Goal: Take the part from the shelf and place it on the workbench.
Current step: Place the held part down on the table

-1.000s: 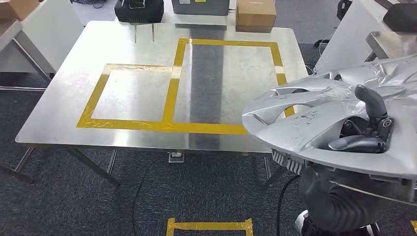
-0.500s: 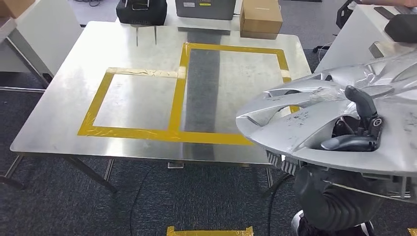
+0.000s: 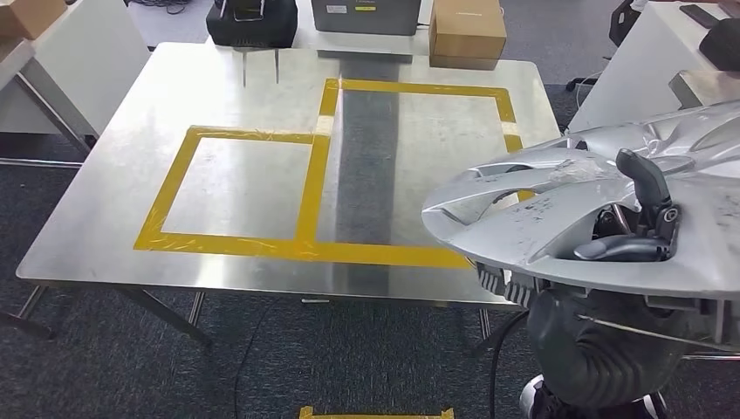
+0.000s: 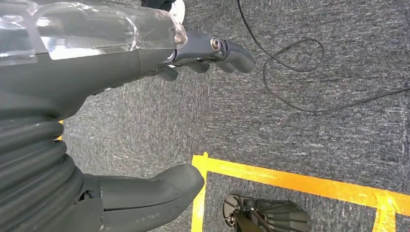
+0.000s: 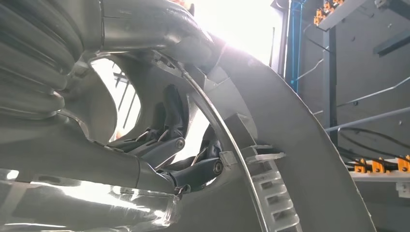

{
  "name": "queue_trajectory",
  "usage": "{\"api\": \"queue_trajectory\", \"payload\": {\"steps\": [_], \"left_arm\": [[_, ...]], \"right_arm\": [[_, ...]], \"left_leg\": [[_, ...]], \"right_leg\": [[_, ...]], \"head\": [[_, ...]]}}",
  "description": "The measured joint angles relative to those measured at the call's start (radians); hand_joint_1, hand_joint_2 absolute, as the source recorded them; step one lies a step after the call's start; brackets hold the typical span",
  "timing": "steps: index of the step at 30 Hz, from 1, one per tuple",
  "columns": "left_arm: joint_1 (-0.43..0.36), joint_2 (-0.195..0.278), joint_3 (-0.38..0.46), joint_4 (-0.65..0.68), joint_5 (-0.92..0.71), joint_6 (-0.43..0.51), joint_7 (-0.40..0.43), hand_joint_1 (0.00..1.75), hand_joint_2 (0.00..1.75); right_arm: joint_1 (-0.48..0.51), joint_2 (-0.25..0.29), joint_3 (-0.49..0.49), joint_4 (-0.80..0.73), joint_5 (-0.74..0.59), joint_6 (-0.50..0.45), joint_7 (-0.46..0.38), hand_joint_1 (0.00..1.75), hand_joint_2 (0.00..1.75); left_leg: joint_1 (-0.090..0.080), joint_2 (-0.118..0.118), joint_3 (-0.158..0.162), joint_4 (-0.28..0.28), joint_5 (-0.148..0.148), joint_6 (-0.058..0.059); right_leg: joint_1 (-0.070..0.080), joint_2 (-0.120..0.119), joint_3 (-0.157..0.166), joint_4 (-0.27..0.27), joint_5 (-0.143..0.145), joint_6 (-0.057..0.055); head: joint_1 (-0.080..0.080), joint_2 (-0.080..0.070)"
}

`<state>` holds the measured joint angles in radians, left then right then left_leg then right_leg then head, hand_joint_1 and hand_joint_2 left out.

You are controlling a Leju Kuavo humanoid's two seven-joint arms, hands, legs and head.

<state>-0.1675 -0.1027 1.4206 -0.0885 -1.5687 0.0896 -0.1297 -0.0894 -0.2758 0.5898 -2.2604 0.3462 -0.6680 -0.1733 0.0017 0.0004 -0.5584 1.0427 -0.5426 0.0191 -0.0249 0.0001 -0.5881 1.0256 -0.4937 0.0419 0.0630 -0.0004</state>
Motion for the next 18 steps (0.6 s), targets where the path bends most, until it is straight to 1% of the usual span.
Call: {"api": "queue_trajectory", "payload": {"steps": [7, 18], "left_arm": [[0.0, -0.001, 0.0, 0.0, 0.0, -0.001, 0.0, 0.0, 1.75], [0.0, -0.008, 0.0, 0.0, 0.0, -0.005, -0.002, 0.0, 1.75]], "right_arm": [[-0.011, 0.0, 0.001, 0.004, -0.025, 0.017, 0.003, 1.75, 1.75], [-0.074, 0.007, 0.011, 0.047, -0.117, 0.058, 0.009, 1.75, 1.75]], "left_leg": [[0.001, 0.002, 0.001, -0.003, 0.001, -0.003], [0.0, 0.006, 0.001, -0.003, 0.001, -0.003]], "right_leg": [[0.0, 0.0, 0.0, 0.0, -0.001, -0.002], [-0.001, 0.001, 0.002, -0.002, 0.0, -0.003]], "head": [[-0.008, 0.0], [-0.006, 0.0]]}}
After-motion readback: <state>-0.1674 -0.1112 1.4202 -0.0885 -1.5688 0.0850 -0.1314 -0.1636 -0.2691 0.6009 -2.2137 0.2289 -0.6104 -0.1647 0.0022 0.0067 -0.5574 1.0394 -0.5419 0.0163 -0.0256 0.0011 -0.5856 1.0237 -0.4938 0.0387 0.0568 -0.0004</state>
